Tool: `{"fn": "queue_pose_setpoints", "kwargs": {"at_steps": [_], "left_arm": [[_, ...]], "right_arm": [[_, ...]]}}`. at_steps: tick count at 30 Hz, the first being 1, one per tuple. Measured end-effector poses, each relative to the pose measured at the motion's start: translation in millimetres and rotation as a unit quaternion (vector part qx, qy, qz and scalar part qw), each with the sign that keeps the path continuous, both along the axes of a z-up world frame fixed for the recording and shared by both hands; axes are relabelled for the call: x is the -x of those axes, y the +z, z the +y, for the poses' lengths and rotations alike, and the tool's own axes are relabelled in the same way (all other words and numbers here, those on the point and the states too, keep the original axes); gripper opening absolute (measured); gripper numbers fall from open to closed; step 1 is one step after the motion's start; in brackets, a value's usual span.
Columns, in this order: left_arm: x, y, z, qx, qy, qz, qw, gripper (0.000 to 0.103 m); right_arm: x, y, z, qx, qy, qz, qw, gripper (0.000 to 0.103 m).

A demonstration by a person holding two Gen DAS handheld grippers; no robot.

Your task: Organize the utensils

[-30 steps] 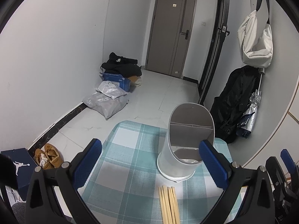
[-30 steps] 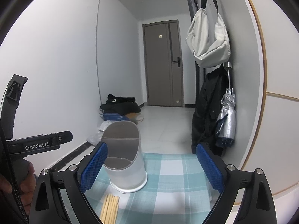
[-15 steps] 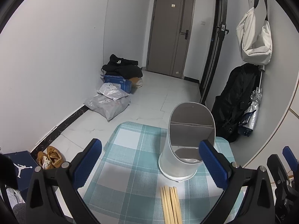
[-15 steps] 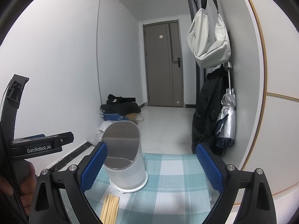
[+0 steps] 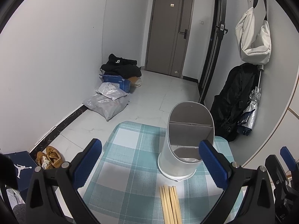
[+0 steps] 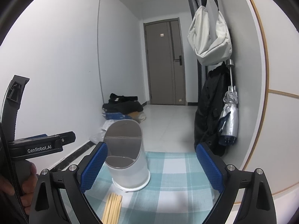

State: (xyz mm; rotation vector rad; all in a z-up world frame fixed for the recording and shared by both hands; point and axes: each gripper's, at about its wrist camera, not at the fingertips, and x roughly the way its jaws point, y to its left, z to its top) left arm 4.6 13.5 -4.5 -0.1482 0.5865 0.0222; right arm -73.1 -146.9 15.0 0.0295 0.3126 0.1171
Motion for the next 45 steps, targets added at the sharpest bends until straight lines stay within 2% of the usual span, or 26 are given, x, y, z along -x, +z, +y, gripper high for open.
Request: {"fn": "queue_pose_setpoints", "kwargs": {"at_steps": [7,10,15,18,22,25,29,33,35,38,41,45], "left_arm": [[-2.2,-0.6,-0.3,0.000,-0.017,0.011,0.9998,0.102],[-1.7,-1.6,3.6,-0.002,-0.008,0.009,0.9999,0.102],[-9.9,-10.5,21.7,0.003,0.008,0.037,0.9993,0.102],[-13.1,-15.8,39.1,0.018,0.023,0.052,0.9983,0.102],[-17.4,-21.8,62.6,0.036,0.044,0.071,0.9958,0.102],[-21.5,-28.0,76.6,0.049,0.053,0.087,0.9936,0.102],[-27.5,-37.5,89.1,0.061,0.063,0.111,0.9899,0.102],[-27.9,-42.3,98.6,0.080,0.070,0.128,0.9861,0.102],[-27.7,-43.5,101.2,0.088,0.074,0.134,0.9843,0.102],[-28.3,-45.7,107.6,0.098,0.081,0.139,0.9820,0.102],[-27.2,-44.3,110.9,0.108,0.082,0.140,0.9809,0.102],[-27.5,-44.1,111.9,0.112,0.078,0.139,0.9808,0.102]], "right_arm": [[-0.4,-1.6,4.0,0.003,0.011,0.005,1.000,0.096],[-5.3,-5.0,8.0,0.001,0.032,0.025,0.999,0.096],[-28.9,-20.4,15.6,-0.002,0.064,0.107,0.992,0.096],[-51.7,-41.3,26.8,0.001,0.092,0.184,0.979,0.094],[-74.5,-73.9,51.2,0.043,0.120,0.270,0.954,0.075],[-86.5,-104.8,67.3,0.079,0.128,0.330,0.932,0.060],[-91.9,-136.0,76.5,0.109,0.115,0.375,0.913,0.047],[-97.7,-152.7,84.5,0.127,0.111,0.396,0.903,0.039],[-99.8,-156.9,88.0,0.134,0.109,0.404,0.898,0.027],[-97.8,-160.2,93.7,0.146,0.109,0.401,0.898,0.027],[-94.4,-159.4,97.1,0.154,0.118,0.405,0.893,0.022],[-89.2,-159.1,105.2,0.164,0.140,0.423,0.880,0.022]]}}
